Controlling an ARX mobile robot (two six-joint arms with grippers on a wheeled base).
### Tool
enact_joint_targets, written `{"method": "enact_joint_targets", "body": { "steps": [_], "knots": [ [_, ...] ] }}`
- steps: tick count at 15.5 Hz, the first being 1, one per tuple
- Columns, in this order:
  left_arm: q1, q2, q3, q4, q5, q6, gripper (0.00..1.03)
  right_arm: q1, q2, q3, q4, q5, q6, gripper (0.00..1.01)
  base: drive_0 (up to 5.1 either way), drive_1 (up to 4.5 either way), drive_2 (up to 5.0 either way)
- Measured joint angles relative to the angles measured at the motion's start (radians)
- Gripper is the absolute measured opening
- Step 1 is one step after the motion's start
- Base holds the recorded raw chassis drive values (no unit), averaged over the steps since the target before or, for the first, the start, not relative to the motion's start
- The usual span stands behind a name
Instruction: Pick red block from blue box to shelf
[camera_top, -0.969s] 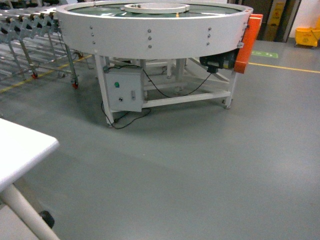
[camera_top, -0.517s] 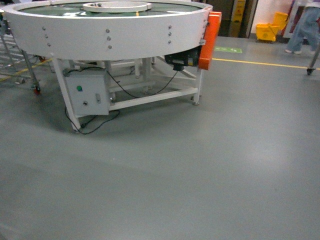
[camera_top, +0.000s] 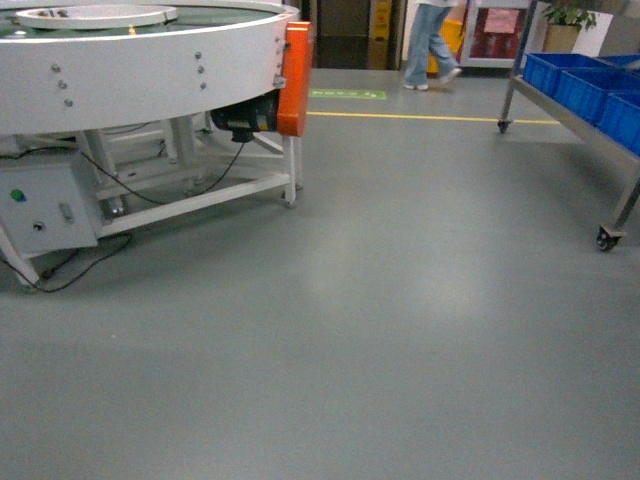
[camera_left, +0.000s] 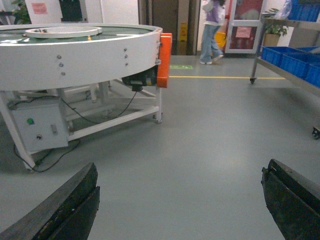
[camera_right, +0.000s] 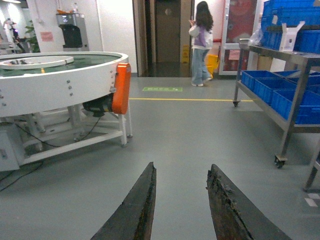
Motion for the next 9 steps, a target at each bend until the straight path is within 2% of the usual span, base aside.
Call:
{"method": "enact_joint_targets", "body": {
  "steps": [9],
  "knots": [
    [0.000,0.000,0.000,0.002,0.000,0.000,0.98,0.000,0.000,0.000,0.000,0.000,0.000,0.26,2.9,-3.80,-3.8]
  ]
}}
